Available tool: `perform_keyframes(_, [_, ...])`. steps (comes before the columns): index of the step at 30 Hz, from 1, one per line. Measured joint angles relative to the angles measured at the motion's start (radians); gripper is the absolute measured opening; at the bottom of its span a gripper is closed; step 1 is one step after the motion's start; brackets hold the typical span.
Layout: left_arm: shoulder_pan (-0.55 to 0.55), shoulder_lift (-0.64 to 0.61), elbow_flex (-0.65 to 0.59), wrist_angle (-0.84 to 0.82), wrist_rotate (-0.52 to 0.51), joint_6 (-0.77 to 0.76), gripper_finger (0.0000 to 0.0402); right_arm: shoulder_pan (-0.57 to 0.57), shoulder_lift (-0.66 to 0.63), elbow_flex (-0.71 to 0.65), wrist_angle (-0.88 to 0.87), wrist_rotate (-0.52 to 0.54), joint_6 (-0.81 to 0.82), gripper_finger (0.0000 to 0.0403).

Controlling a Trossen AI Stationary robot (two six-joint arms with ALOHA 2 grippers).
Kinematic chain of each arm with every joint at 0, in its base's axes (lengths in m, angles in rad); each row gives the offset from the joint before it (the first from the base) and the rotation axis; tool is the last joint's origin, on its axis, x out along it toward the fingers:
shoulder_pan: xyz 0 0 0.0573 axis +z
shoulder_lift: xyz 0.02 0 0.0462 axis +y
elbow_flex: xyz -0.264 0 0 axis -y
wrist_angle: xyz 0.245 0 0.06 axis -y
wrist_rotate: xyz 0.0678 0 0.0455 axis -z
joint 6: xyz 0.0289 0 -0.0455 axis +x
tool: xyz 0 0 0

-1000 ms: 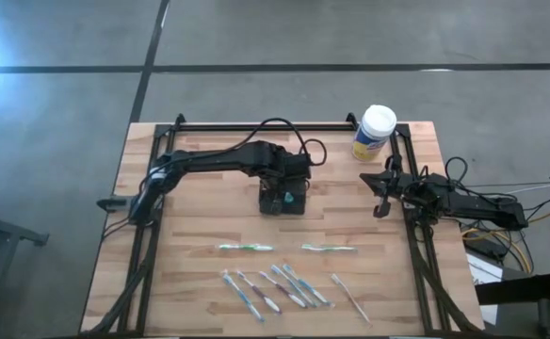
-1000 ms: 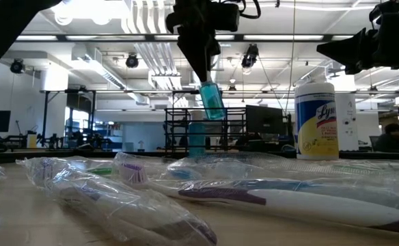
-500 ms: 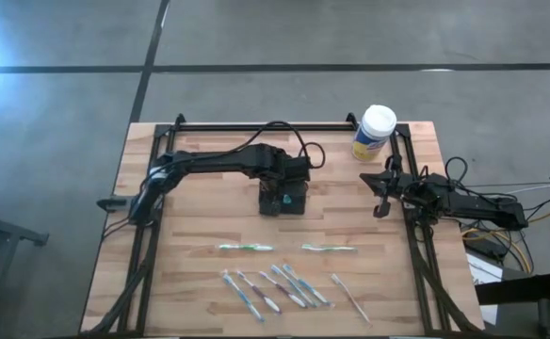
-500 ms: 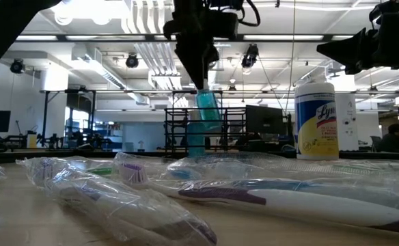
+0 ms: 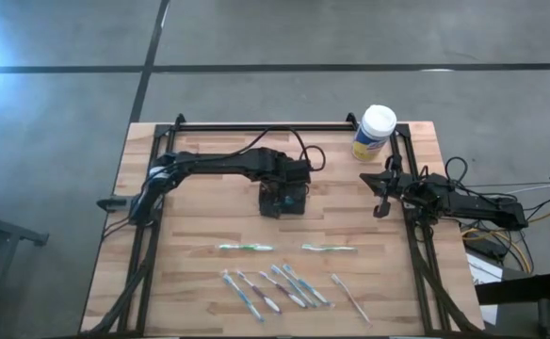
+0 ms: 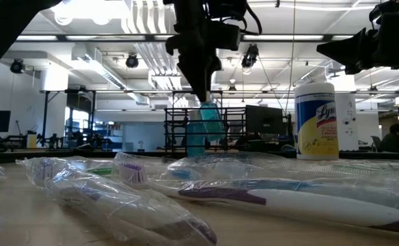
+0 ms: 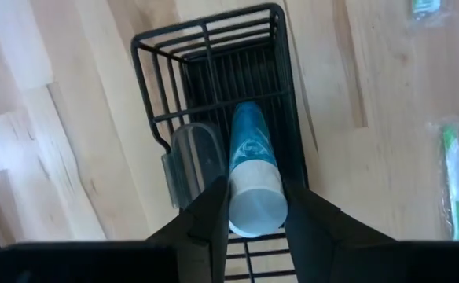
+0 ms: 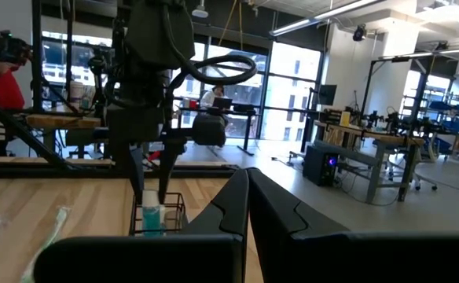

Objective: Pick & Place toothbrushing station
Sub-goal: Put the mouthwash into the wire organizer

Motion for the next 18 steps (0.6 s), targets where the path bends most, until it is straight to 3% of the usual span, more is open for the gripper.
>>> perform_keyframes(18, [-0.002, -0.001, -0.066, 0.056, 0.010, 0.031, 0.0099, 0.000, 0.000, 0.000, 0.000, 0.000, -0.006, 0.0008])
